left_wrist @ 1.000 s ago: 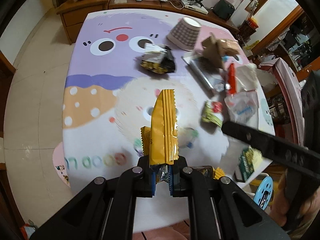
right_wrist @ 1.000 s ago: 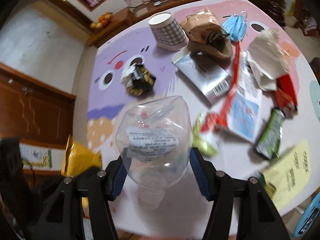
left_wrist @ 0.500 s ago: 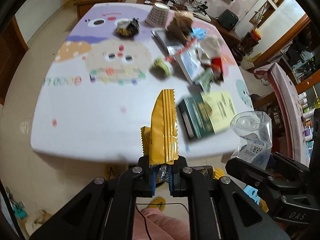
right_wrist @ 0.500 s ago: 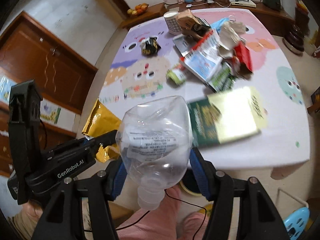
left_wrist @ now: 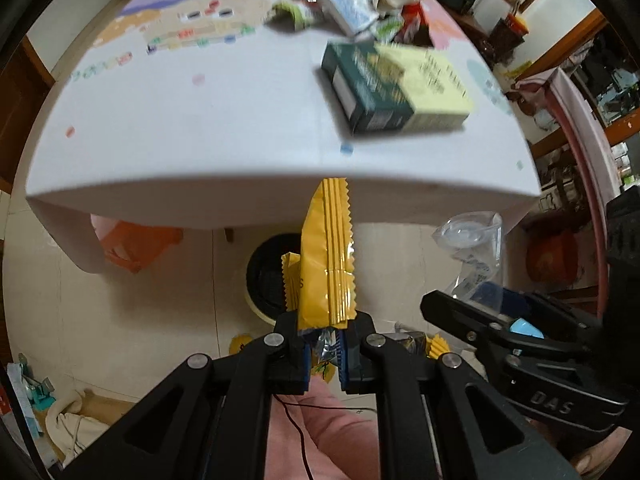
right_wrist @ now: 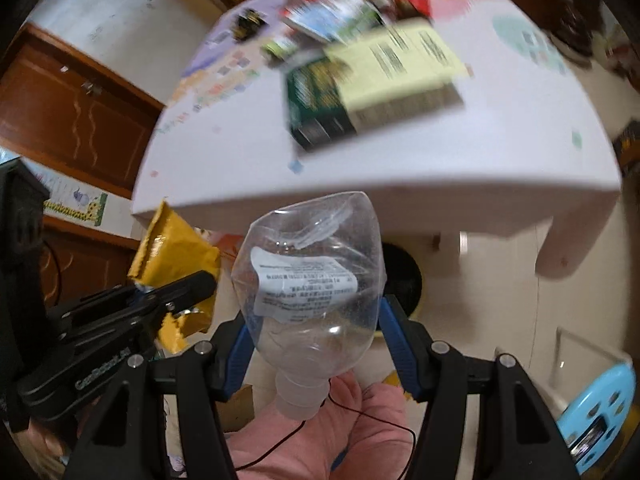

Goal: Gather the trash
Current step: 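Open both grippers over the black trash bin, dropping bag and bottle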

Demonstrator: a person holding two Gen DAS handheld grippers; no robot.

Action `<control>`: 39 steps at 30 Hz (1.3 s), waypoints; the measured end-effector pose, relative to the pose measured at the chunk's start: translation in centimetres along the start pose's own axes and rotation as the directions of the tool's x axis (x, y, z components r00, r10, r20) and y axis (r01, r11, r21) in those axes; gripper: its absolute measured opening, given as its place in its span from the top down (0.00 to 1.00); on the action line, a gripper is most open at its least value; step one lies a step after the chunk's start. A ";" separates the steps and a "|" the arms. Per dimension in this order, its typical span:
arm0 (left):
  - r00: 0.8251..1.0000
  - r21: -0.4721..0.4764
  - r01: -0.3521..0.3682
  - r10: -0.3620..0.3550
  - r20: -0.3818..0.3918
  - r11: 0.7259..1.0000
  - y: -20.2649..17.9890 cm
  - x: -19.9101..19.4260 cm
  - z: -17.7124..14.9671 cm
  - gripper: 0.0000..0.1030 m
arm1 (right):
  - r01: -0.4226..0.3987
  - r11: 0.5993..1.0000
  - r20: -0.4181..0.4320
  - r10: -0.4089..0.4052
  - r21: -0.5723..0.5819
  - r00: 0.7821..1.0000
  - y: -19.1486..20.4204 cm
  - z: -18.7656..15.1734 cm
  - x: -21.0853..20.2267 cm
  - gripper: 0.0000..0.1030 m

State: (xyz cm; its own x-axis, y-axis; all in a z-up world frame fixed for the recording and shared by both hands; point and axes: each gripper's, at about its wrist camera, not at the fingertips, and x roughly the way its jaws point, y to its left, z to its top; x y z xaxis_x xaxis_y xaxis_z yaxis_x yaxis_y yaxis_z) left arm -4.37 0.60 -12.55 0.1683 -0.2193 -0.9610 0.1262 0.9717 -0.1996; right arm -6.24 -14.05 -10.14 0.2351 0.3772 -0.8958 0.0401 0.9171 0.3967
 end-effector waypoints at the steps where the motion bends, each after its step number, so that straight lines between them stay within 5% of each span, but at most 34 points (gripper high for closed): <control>1: 1.000 0.001 -0.003 0.003 0.001 1.000 0.1 0.8 -0.2 0.92 | 0.001 1.000 -0.010 0.000 0.026 1.000 -0.7 -0.5 1.0 0.41; 14: 0.998 0.077 -0.062 0.064 -0.025 0.995 2.2 16.9 -1.8 0.87 | 0.073 0.977 -0.074 -0.059 0.200 0.996 -8.6 -4.1 17.0 0.41; 23: 0.994 0.182 -0.110 0.110 0.011 0.977 2.8 24.3 -1.9 0.45 | 0.091 0.972 -0.100 -0.071 0.216 0.992 -11.7 -4.5 27.2 0.41; 26: 0.994 0.175 -0.112 0.114 -0.002 0.978 3.3 25.2 -2.2 0.37 | 0.110 0.968 -0.114 -0.086 0.224 0.990 -12.3 -4.6 29.3 0.41; 32: 0.994 0.145 -0.105 0.106 -0.002 0.984 3.8 24.2 -2.1 0.37 | 0.111 0.967 -0.104 -0.089 0.230 0.991 -12.3 -4.7 29.7 0.41; 39: 0.995 0.157 -0.093 0.084 0.059 0.983 3.2 19.6 -2.1 0.37 | 0.089 0.968 -0.049 -0.080 0.234 0.996 -10.7 -4.9 25.1 0.41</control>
State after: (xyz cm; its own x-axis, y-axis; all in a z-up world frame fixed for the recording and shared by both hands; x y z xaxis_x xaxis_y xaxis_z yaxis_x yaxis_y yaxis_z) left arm -2.68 -0.41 -32.41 0.2360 -0.1415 -0.9614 0.2619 0.9620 -0.0773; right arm -5.50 -13.77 -37.79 0.1829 0.3089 -0.9333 0.2866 0.8914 0.3512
